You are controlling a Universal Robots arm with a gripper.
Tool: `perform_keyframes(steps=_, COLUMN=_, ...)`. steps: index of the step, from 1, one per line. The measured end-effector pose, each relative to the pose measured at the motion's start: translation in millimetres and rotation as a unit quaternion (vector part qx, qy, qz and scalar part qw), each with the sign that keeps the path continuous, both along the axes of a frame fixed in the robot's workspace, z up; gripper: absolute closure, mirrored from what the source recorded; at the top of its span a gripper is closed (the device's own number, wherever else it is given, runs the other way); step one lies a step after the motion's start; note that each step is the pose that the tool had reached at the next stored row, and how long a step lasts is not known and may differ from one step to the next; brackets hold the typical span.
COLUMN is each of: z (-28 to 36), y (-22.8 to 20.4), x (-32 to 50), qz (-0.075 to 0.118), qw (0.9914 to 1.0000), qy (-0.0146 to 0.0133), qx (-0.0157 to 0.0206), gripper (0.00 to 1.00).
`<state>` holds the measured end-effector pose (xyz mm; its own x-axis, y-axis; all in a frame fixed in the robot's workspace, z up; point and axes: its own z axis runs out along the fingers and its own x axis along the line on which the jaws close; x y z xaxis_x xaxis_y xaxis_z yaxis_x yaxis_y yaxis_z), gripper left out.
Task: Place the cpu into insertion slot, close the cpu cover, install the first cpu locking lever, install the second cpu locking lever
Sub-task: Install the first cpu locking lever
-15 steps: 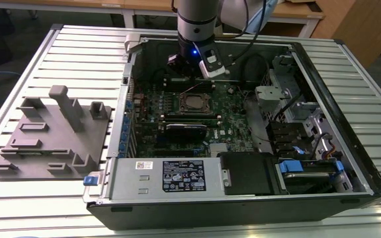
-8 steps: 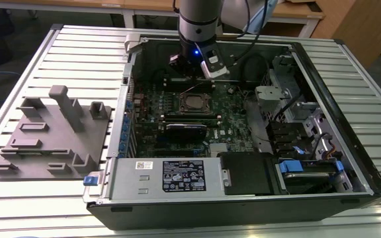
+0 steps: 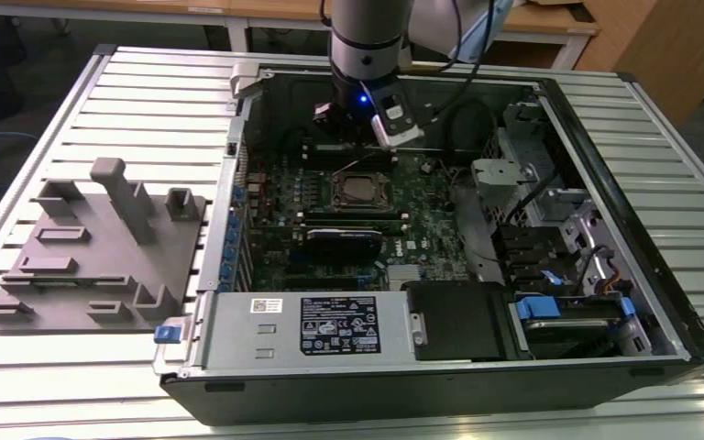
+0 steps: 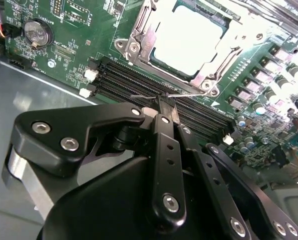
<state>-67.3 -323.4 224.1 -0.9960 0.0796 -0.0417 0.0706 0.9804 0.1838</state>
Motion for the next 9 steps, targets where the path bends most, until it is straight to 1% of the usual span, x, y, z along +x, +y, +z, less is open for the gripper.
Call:
perform_keyframes(steps=2, z=-1.3, y=0.0, x=0.0, qz=0.000, qw=1.00000, qy=-0.0017, qx=0.0014, gripper=0.90)
perform_keyframes(steps=4, z=-2.1, y=0.0, x=0.0, qz=0.000, qw=0.99999, qy=-0.0033, qx=0.0020, gripper=0.90)
perform_keyframes(steps=9, z=-4.7, y=-0.1, x=0.0, qz=0.000, qw=0.99999, qy=-0.0043, qx=0.0020, gripper=0.90)
